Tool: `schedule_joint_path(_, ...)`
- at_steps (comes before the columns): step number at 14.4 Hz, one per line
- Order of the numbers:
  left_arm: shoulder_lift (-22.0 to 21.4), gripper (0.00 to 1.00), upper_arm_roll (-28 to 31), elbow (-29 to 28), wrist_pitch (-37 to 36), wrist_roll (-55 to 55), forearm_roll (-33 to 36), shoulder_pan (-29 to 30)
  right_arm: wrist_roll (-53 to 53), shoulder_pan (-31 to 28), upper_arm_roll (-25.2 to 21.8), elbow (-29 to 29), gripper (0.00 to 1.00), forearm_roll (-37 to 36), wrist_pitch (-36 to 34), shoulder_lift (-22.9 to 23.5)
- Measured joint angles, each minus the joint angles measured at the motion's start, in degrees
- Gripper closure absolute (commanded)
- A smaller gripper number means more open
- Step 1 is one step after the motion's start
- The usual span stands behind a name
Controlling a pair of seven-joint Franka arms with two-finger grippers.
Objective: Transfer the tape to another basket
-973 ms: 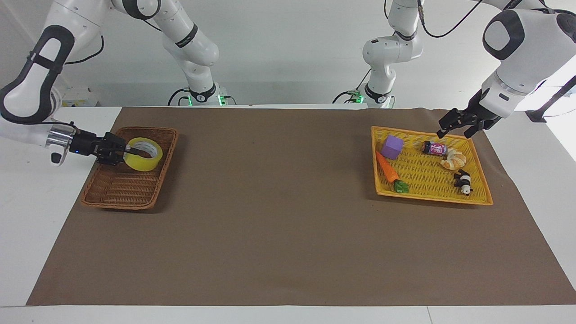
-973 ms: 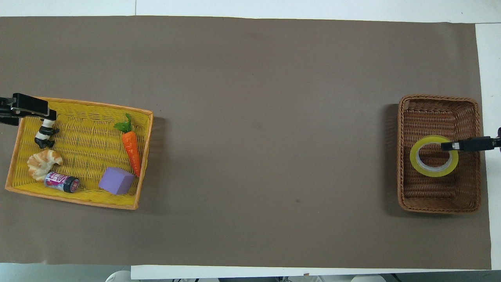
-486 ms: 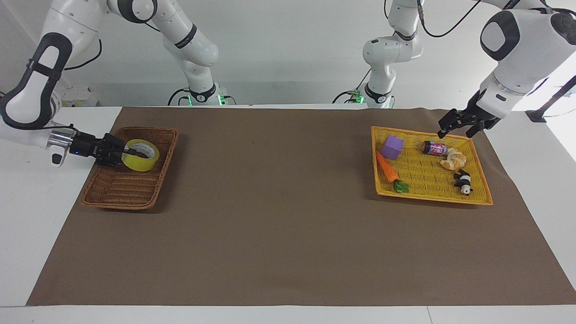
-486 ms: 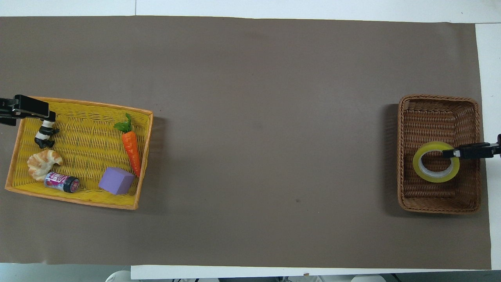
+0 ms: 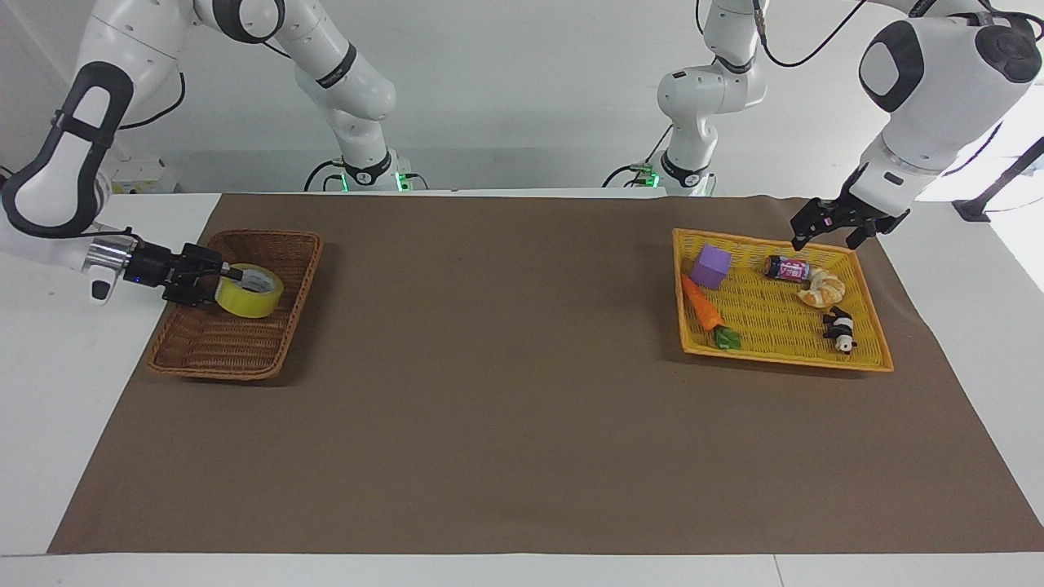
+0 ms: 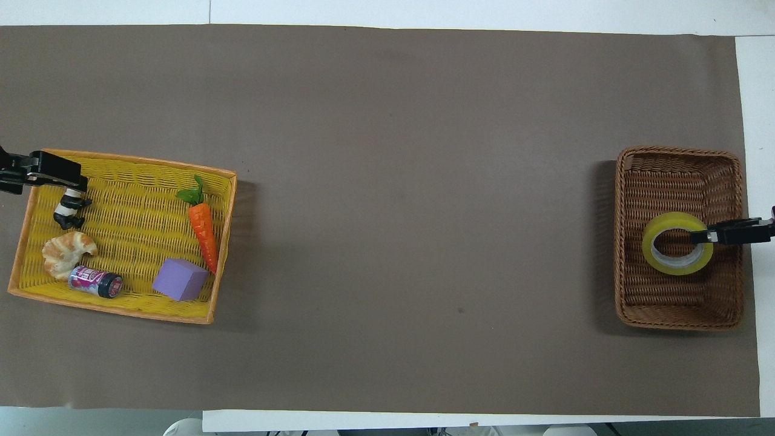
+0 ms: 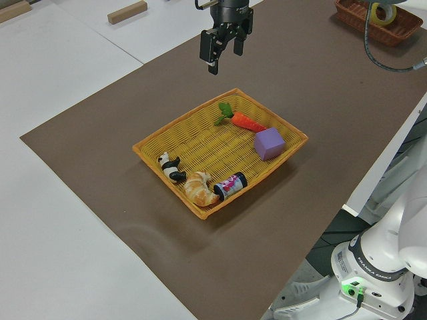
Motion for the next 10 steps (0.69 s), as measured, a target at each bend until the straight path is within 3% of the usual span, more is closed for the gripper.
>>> schedule_joint_path(3,0.59,0.0,-0.81,0.15,-0.16,0.22,0.84,0.0,-0.1,1.3,0.64,2.01,0.0,-4.61,3.05,-2.26)
schedule_joint_path(6,2.01,0.0,-1.56,1.18,-0.37,0.22,0.95,0.0,1.27,6.43,0.73,4.0,0.0,-11.03,6.15,-8.04)
schedule_joint_path(10,2.26,0.0,-1.61,1.26,-1.05,0.22,0.95,0.0,13.44,14.2,1.1,6.15,0.0,-20.17,7.65,-14.56)
